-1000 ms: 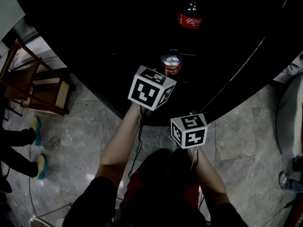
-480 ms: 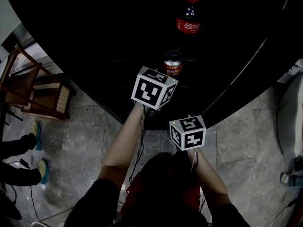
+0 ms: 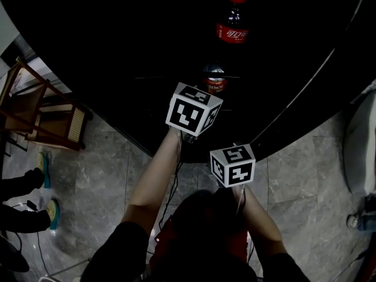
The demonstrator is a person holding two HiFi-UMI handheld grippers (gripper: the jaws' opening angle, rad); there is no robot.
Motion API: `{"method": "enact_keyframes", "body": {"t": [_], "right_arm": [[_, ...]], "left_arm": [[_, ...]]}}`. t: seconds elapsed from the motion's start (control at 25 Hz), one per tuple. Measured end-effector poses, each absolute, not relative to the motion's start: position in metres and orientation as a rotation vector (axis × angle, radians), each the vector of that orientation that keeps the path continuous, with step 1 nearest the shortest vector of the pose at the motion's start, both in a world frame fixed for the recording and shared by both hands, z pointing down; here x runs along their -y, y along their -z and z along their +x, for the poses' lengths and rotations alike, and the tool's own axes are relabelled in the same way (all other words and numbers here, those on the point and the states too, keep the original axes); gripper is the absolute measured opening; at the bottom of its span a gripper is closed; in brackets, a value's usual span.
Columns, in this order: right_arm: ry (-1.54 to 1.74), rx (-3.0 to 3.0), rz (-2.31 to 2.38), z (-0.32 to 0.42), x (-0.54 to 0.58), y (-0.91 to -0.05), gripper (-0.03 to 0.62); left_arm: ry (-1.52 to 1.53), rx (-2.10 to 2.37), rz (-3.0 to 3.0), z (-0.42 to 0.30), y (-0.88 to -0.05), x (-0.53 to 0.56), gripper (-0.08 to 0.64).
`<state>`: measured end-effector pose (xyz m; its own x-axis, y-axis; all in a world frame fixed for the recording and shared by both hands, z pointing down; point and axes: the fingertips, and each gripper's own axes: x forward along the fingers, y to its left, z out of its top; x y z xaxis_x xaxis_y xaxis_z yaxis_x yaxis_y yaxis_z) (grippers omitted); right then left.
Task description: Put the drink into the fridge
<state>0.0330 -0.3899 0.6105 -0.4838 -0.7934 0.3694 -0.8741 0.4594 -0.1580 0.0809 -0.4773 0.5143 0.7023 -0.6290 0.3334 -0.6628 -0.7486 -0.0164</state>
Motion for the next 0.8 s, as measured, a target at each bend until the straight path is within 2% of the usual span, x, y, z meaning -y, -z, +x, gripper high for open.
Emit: {"method": "enact_keyframes", "body": {"t": [0.32, 0.8], "right_arm": [[-0.481, 2.463, 1.440, 0.031, 0.388, -0.610, 0.018], [-0.463, 2.459, 1.455, 0.033, 0.375, -0.606, 0.018]], "left_arm": [[-0.471, 1.129, 2.829, 0.080, -0.510, 0.479, 0.344], [-0.289, 1.244, 2.860, 0.063, -0.494, 0.465, 0.345]]}}
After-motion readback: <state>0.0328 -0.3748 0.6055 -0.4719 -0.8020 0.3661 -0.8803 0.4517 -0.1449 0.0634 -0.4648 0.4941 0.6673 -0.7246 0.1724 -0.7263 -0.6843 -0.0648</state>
